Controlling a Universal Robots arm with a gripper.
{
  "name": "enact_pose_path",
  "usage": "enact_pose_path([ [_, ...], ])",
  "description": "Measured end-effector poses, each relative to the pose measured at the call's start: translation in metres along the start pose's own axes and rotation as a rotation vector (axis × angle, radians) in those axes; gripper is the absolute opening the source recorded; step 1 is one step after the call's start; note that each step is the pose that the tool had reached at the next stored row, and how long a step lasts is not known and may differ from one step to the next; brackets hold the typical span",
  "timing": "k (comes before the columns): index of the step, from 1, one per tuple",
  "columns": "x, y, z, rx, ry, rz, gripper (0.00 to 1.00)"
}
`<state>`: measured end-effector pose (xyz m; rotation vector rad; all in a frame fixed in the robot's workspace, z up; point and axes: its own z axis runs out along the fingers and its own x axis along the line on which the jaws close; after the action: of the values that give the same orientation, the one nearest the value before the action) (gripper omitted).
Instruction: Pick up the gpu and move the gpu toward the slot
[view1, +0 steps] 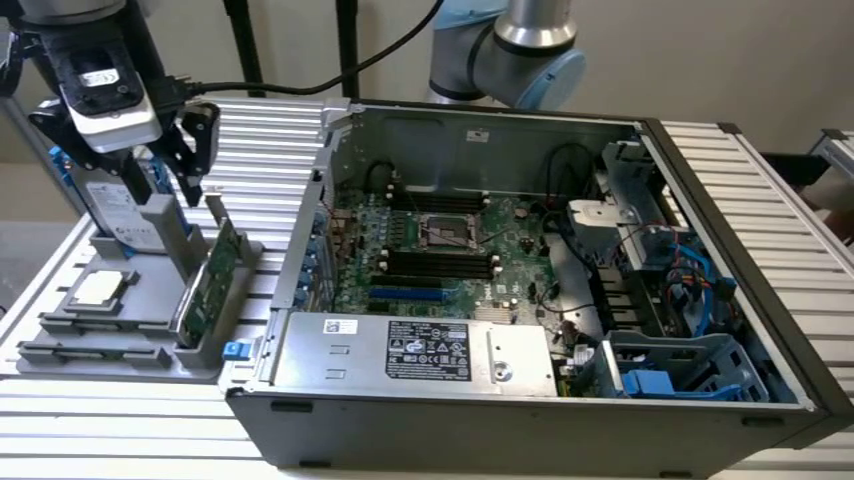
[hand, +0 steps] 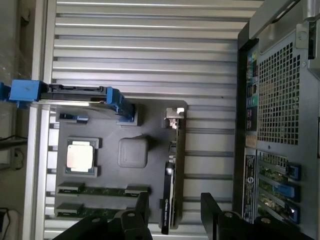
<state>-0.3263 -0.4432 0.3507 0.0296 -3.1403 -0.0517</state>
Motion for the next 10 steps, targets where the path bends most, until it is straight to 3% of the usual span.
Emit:
enact_pose_path([
  [10, 0.001, -0.0049, 0.0181, 0.0, -0.0016, 0.005, 0.54],
])
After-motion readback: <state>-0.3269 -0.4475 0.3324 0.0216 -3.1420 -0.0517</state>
